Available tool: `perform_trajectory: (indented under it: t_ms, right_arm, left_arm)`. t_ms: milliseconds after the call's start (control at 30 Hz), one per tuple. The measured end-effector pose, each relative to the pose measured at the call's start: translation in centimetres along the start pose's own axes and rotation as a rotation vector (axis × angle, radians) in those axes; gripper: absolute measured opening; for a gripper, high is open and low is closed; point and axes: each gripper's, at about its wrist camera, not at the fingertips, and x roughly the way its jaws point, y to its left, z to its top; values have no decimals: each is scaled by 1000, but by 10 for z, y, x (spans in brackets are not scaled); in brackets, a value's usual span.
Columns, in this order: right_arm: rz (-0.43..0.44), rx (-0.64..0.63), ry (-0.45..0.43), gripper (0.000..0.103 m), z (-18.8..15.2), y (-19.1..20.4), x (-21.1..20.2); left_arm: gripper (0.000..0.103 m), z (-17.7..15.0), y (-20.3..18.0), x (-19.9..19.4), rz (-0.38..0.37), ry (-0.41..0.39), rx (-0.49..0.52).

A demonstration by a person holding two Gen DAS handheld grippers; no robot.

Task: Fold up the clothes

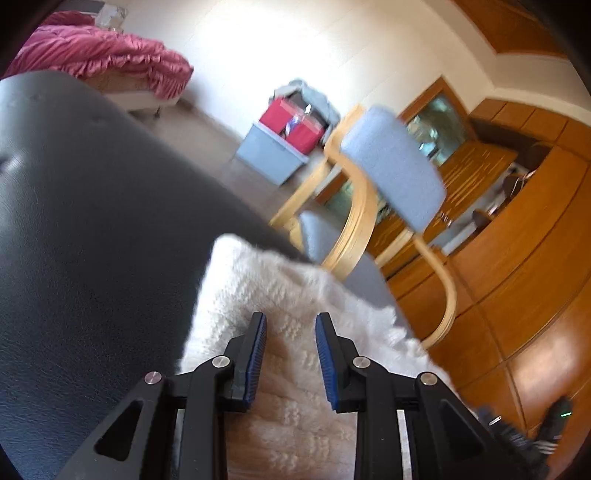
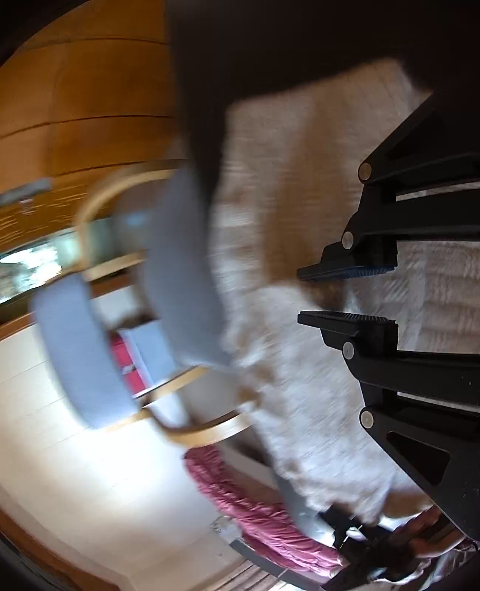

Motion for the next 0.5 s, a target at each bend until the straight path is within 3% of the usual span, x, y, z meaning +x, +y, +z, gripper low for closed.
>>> perform_trajectory:
  t_ms: [100, 200, 333, 400, 467, 500]
  right_arm:
    - [46, -152, -87, 18, 10, 43, -15]
    - [188, -218, 6, 18, 10, 92, 18]
    - [293, -229, 152, 18, 0, 127, 76]
    - [292, -189, 196, 14, -5, 122, 99]
    - [346, -87, 197, 13, 0, 101, 103]
    - [322, -37, 182, 13, 4, 85, 99]
  left_arm:
    - [27, -1, -4, 1, 0, 0, 24]
    - [27, -2, -4, 1, -3, 1, 29]
    - [28, -2, -3, 7, 29, 24, 34]
    - [28, -2, -3, 9, 40, 27, 41]
    - [27, -3, -4, 10, 49, 28, 49]
    - [27, -3, -3, 10, 51, 29, 49]
